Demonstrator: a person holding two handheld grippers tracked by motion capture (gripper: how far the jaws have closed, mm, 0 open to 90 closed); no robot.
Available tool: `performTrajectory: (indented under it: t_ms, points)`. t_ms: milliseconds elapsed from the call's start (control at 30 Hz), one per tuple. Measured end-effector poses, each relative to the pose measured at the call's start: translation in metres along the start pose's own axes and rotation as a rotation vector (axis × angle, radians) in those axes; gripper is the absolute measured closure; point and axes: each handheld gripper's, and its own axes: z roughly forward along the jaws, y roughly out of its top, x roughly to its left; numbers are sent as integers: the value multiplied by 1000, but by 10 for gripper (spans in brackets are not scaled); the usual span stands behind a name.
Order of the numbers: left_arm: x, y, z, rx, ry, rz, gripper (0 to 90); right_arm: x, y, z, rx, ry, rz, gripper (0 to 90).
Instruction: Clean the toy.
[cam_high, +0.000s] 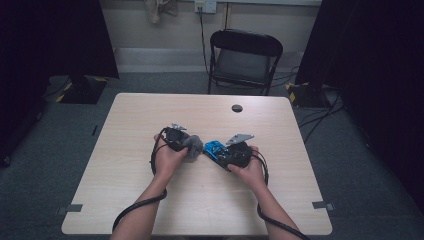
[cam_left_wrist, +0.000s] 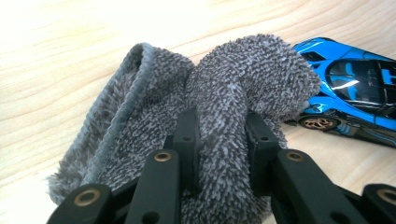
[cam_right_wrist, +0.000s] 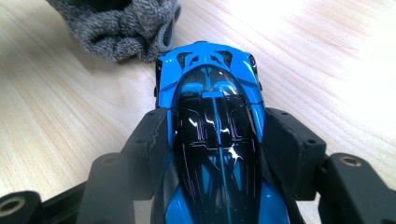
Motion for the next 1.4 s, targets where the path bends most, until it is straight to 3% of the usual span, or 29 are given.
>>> performTrajectory:
  t_ms: [133, 233, 333, 400, 467, 667, 900, 967, 1267, 1400]
  points:
    - [-1, -2, -11, -16, -16, 13, 709, 0, 0, 0, -2, 0, 1, 418]
    - [-5, -9, -18, -33, -55, 3, 709, 0, -1, 0, -4, -1, 1, 418]
    - [-10, -17, -23, -19, -68, 34, 710, 0, -1, 0, -4, -1, 3, 418]
    - [-13, -21, -26, -21, -100, 26, 710, 0, 0, 0, -1, -2, 3, 417]
    - [-19, -25, -30, -16, -108, 53, 710, 0, -1, 0, -5, 0, 1, 417]
    - [-36, -38, -36, -11, -169, 81, 710, 0, 0, 0, 0, 1, 3, 417]
    - [-62, -46, -33, -5, -220, 122, 710, 0, -1, 0, -2, 0, 2, 417]
    - [-80, -47, -29, 21, -250, 172, 710, 0, 0, 0, 0, -1, 2, 417]
    - [-121, -48, -19, 50, -345, 257, 711, 0, 0, 0, 1, 0, 7, 416]
    - [-128, -47, -11, 53, -379, 251, 711, 0, 0, 0, -1, 1, 11, 416]
